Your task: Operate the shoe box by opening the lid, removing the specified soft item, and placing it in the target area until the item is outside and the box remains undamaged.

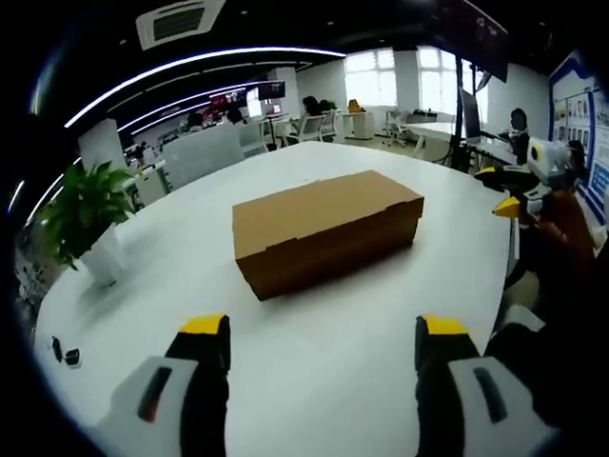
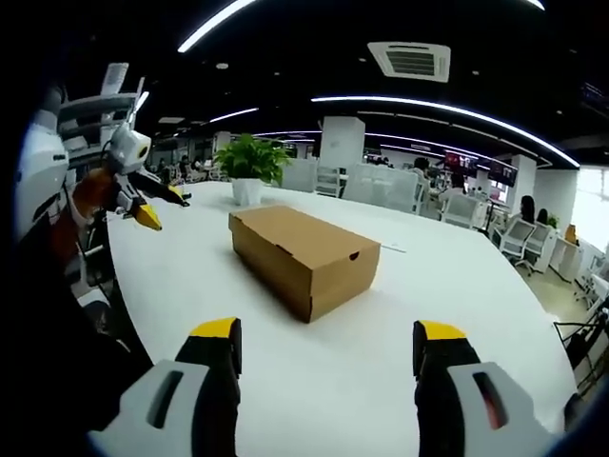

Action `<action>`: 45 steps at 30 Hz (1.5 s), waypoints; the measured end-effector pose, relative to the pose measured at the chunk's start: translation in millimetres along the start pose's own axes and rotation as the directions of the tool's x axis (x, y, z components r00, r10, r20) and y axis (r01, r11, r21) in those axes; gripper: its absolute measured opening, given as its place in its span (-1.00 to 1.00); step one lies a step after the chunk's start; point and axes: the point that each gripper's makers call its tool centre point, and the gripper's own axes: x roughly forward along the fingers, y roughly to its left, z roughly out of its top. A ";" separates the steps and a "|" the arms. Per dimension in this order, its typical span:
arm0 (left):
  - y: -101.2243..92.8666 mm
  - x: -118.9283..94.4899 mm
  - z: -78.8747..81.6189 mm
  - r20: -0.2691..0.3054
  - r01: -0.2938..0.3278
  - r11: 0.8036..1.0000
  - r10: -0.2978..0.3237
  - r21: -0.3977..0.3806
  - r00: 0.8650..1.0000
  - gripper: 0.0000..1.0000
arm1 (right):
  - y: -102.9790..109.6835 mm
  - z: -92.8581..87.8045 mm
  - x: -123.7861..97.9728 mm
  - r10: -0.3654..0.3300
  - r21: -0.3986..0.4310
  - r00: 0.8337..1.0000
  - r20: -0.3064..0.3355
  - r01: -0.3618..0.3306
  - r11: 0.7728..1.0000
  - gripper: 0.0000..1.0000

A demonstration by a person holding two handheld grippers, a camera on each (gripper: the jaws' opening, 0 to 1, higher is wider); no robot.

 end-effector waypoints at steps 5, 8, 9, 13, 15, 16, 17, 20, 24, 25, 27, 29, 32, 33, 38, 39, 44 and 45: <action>1.0 7.6 0.4 -0.005 0.008 1.000 -0.008 0.014 1.000 0.90 | -2.3 -2.8 8.4 0.003 0.027 1.000 -0.023 -0.003 1.000 0.51; -9.0 12.0 7.7 0.054 0.064 0.998 -0.065 0.013 0.996 0.98 | -1.5 0.1 11.4 0.004 0.015 1.000 -0.025 -0.004 1.000 0.51; -11.0 12.7 9.4 0.068 0.078 0.997 -0.078 0.008 0.995 0.98 | -1.5 0.9 12.4 0.004 0.016 1.000 -0.024 -0.003 1.000 0.51; -14.0 15.3 14.5 0.117 0.115 0.993 -0.113 -0.012 0.987 0.98 | 1.5 3.6 17.5 0.010 0.016 0.999 -0.033 -0.010 1.000 0.49; -13.2 15.9 21.2 0.171 0.130 0.991 -0.126 -0.017 0.977 0.95 | 0.3 7.1 17.9 0.001 0.012 1.000 -0.030 -0.001 1.000 0.49; -11.1 15.9 21.5 0.181 0.132 0.991 -0.126 -0.019 0.975 0.89 | -0.3 8.6 18.3 -0.002 0.011 1.000 -0.027 0.002 1.000 0.49; -9.0 16.4 26.3 0.219 0.140 0.989 -0.125 -0.051 0.968 0.85 | -1.3 9.9 19.4 -0.006 0.015 1.000 -0.025 0.006 1.000 0.50; -11.3 10.7 39.5 0.312 0.199 0.975 -0.159 -0.103 0.937 0.90 | -2.3 9.3 22.6 -0.010 0.017 0.999 -0.036 0.010 1.000 0.50; -4.0 11.6 41.1 0.324 0.164 0.983 -0.130 -0.080 0.937 0.87 | -3.3 9.9 23.8 -0.013 0.017 0.999 -0.035 0.014 1.000 0.50; -0.6 14.8 38.7 0.311 0.151 0.983 -0.112 -0.102 0.944 0.93 | -3.1 10.2 24.7 -0.012 0.020 0.999 -0.034 0.013 1.000 0.50; 1.7 19.3 33.5 0.287 0.155 0.981 -0.116 -0.118 0.951 0.91 | -2.1 9.2 26.4 -0.003 0.033 0.999 -0.045 0.005 0.999 0.50; 4.2 24.1 27.3 0.260 0.143 0.982 -0.107 -0.122 0.960 0.82 | -2.1 7.8 27.2 0.003 0.039 0.999 -0.052 -0.001 0.999 0.50; 17.1 31.6 9.2 0.155 0.075 0.995 -0.065 -0.060 0.986 0.52 | -5.6 4.6 30.9 0.004 0.053 0.998 -0.060 -0.001 0.999 0.50; 21.0 34.7 7.0 0.142 0.054 0.996 -0.044 -0.071 0.989 0.58 | -6.1 3.4 31.9 0.005 0.063 0.998 -0.066 -0.001 0.998 0.50; 22.9 38.6 15.1 0.163 0.101 0.988 -0.081 -0.120 0.983 0.67 | -6.2 0.9 40.0 0.011 0.074 0.996 -0.089 -0.005 0.997 0.47; 23.6 40.3 17.6 0.159 0.112 0.985 -0.091 -0.129 0.983 0.69 | -7.0 -0.7 42.3 0.010 0.074 0.995 -0.099 -0.003 0.997 0.47; 25.6 40.8 24.7 0.149 0.085 0.993 -0.071 -0.087 0.986 0.72 | -2.6 6.7 52.5 0.043 0.080 0.998 -0.051 -0.039 0.996 0.46; 25.2 40.5 25.1 0.148 0.084 0.993 -0.071 -0.083 0.986 0.73 | -1.1 8.0 53.9 0.050 0.080 0.998 -0.045 -0.047 0.996 0.46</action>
